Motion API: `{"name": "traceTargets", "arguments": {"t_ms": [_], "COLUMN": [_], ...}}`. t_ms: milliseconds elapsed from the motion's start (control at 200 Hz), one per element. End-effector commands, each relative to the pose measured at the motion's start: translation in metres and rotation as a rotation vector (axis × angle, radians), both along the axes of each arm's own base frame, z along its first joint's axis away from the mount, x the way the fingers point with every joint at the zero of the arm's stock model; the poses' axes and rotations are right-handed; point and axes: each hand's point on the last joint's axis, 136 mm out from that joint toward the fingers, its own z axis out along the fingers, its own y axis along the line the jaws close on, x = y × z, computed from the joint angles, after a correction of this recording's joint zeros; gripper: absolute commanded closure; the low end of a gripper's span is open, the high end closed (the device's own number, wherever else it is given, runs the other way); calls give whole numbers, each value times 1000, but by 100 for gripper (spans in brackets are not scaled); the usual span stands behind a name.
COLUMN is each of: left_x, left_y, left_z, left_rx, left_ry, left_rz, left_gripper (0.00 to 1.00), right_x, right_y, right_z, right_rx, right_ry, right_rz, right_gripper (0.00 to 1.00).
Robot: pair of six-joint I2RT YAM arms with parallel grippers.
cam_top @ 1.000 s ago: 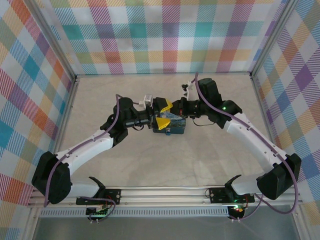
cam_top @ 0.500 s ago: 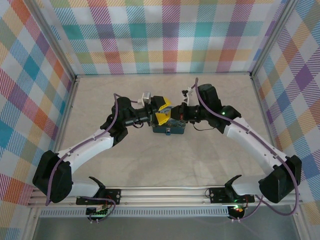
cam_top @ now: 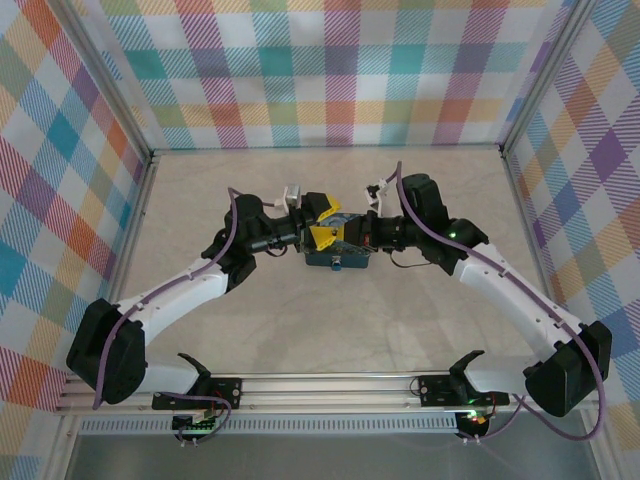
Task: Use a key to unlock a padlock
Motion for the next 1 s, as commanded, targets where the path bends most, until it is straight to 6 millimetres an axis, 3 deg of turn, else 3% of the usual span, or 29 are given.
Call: {"name": "traceTargets", "arguments": {"t_ms": [0, 275, 690, 995], "left_x": [2, 3, 6, 7], "left_y": [1, 2, 3, 4], "left_z": [-2, -8, -15, -19], "left_rx": [-6, 1, 8, 16], "left_ry": [-24, -22, -10, -5], "left_rz": [-1, 3, 11, 18], "left_gripper": [21, 32, 58, 66], "right_x": [-5, -8, -13, -17], "right_y": [4, 4, 2, 1], "right_z": [7, 6, 0, 3], "right_rx": [29, 31, 26, 28], "right_ry": [-15, -8, 3, -9], "right_rz": [27, 33, 43, 51], "right_gripper": [100, 100, 99, 98]}}
